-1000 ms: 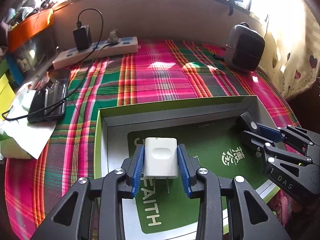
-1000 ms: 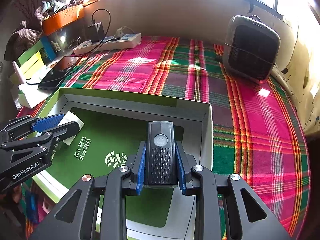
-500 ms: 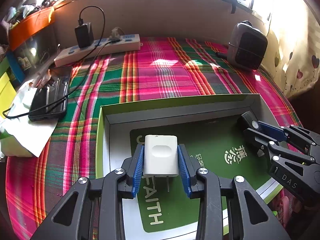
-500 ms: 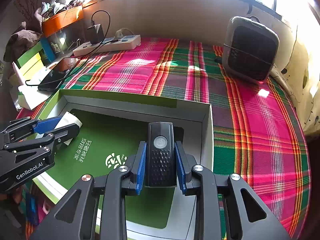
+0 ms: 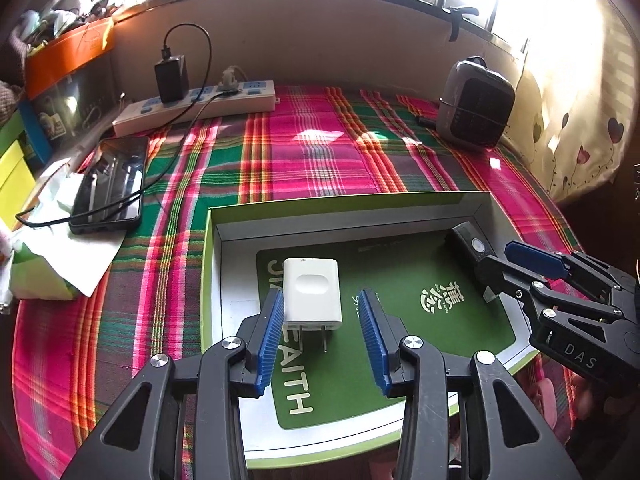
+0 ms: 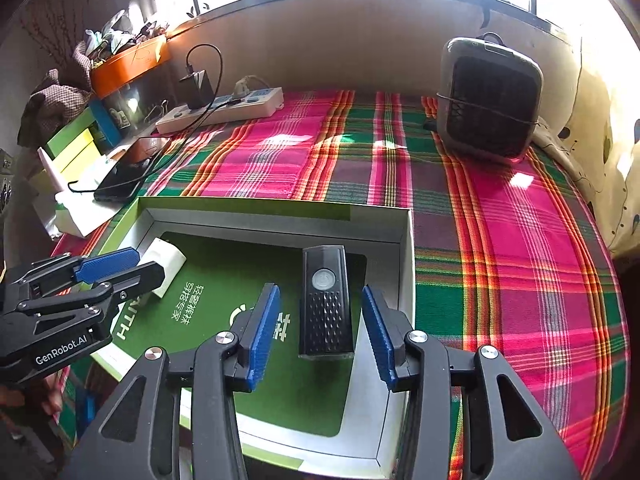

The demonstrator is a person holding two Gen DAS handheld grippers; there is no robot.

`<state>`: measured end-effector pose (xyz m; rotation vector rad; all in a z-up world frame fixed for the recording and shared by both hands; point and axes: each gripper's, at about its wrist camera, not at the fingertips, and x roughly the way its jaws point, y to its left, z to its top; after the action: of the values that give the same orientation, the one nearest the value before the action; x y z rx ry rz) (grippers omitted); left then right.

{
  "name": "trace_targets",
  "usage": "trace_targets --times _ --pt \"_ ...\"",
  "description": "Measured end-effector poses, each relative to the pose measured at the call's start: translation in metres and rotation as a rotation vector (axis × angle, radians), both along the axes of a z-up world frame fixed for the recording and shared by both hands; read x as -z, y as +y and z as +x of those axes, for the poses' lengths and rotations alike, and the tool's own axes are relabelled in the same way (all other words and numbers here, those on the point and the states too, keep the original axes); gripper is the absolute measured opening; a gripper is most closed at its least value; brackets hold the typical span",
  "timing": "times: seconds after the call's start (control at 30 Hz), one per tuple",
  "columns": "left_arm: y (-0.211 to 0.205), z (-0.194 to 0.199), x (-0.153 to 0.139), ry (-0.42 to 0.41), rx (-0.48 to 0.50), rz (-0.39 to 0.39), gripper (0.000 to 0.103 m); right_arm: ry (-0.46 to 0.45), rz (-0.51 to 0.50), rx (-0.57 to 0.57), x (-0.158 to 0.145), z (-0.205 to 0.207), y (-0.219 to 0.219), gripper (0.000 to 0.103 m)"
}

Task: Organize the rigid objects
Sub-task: 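Lower the charger into the green box and open the left tool while the right tool carries the remote, then release the black remote in the box with the right tool while the left tool reaches the blue USB tester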

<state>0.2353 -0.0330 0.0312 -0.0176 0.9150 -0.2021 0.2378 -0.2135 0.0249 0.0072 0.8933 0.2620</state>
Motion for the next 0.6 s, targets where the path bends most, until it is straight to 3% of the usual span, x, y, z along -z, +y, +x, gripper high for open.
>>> trace_targets --times 0.47,0.6 --pt "0.008 -0.037 -0.018 -0.038 -0.004 -0.028 0.039 -0.046 0.026 0.021 -0.022 -0.032 -0.009 0.045" --pt "0.012 -0.047 -0.018 -0.041 -0.004 -0.038 0.039 -0.062 0.074 0.034 -0.031 -0.039 -0.013 0.045"
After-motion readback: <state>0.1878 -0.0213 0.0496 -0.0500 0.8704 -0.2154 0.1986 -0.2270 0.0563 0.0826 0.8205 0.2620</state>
